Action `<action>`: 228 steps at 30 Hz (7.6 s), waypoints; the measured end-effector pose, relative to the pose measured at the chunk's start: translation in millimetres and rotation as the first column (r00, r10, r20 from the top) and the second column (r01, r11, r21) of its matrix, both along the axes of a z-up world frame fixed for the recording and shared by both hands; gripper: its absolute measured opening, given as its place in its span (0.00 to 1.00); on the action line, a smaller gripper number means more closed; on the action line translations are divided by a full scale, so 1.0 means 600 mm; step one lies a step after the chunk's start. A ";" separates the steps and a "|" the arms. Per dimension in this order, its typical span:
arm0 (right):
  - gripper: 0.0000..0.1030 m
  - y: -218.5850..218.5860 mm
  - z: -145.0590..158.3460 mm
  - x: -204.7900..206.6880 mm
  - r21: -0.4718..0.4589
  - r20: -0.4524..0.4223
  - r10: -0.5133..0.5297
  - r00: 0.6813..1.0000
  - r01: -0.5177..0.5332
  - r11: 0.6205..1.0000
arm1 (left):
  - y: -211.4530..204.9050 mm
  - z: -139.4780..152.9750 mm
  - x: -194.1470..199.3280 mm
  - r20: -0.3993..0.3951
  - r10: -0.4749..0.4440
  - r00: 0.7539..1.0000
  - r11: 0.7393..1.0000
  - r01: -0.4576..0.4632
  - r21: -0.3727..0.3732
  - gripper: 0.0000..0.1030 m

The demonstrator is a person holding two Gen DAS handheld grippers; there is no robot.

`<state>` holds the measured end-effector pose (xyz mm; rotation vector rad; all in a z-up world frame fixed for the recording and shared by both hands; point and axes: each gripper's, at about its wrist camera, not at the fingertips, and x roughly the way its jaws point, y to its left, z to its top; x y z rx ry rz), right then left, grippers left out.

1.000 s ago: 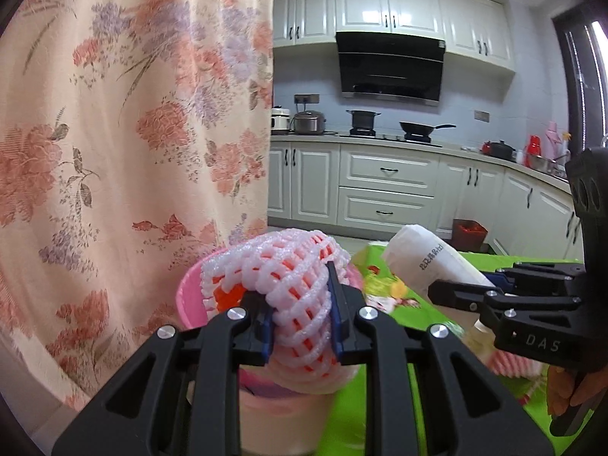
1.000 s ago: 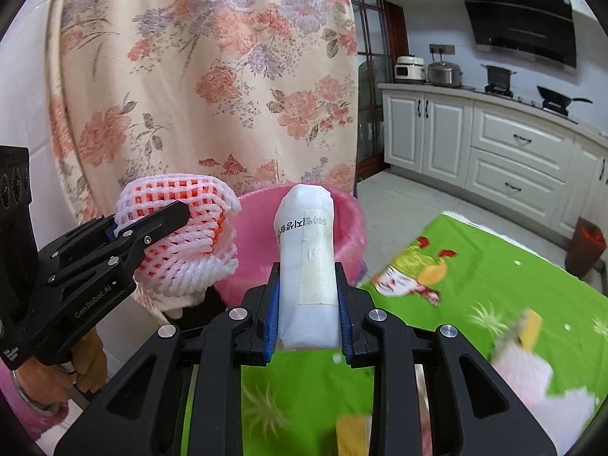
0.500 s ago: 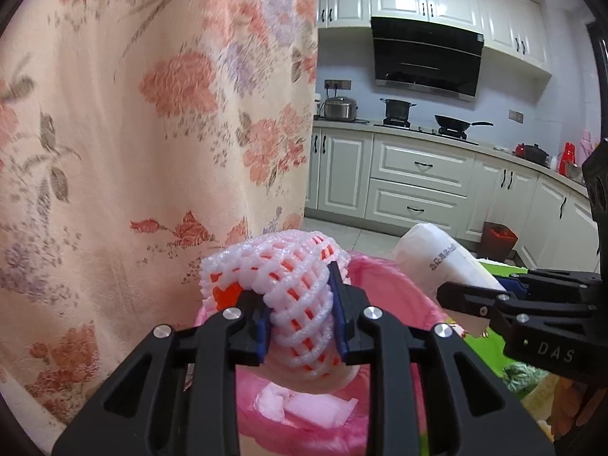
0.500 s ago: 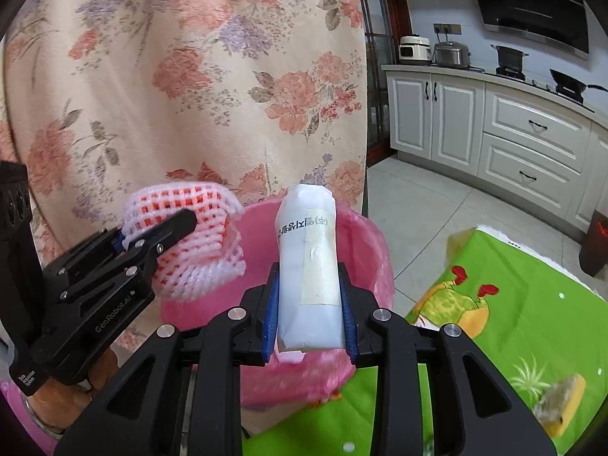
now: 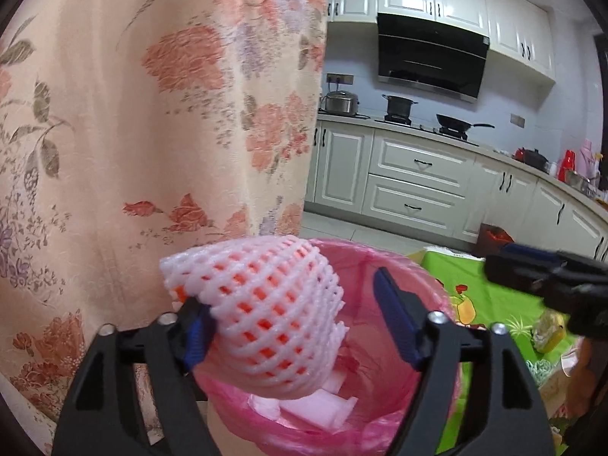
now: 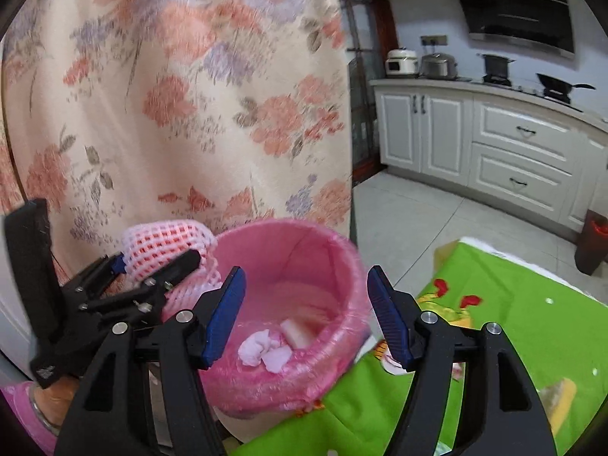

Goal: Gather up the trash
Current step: 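Open the right tool over the bin while the left tool releases the fruit net, then move both tools back to the pile, right tool reaching for a white foam block, then grasp the yellow sponge with the left tool while the right tool grasps the white foam block, then carry the sponge and foam block in both tools over the pink bin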

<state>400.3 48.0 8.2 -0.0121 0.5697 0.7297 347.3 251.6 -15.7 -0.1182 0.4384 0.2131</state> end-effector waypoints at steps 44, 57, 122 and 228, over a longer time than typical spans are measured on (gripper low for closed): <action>0.63 -0.017 0.028 0.066 0.065 -0.011 0.005 1.000 -0.005 0.998 | -0.033 -0.023 0.004 0.031 -0.285 0.958 0.955 0.281 0.096 0.96; 0.63 -0.054 0.061 0.035 0.101 0.036 -0.018 0.999 0.014 0.995 | -0.020 -0.002 -0.004 0.000 -0.183 0.983 0.981 0.183 0.073 0.95; 0.72 -0.427 -0.118 -0.184 0.076 -0.108 -0.361 0.926 0.370 0.926 | -0.419 -0.117 -0.197 -0.157 -0.070 0.985 0.997 0.063 -0.049 0.95; 0.59 -0.026 -0.001 -0.131 -0.242 0.105 -0.007 0.994 0.032 0.970 | -0.083 0.028 -0.133 -0.063 0.051 0.997 0.998 -0.048 0.051 0.29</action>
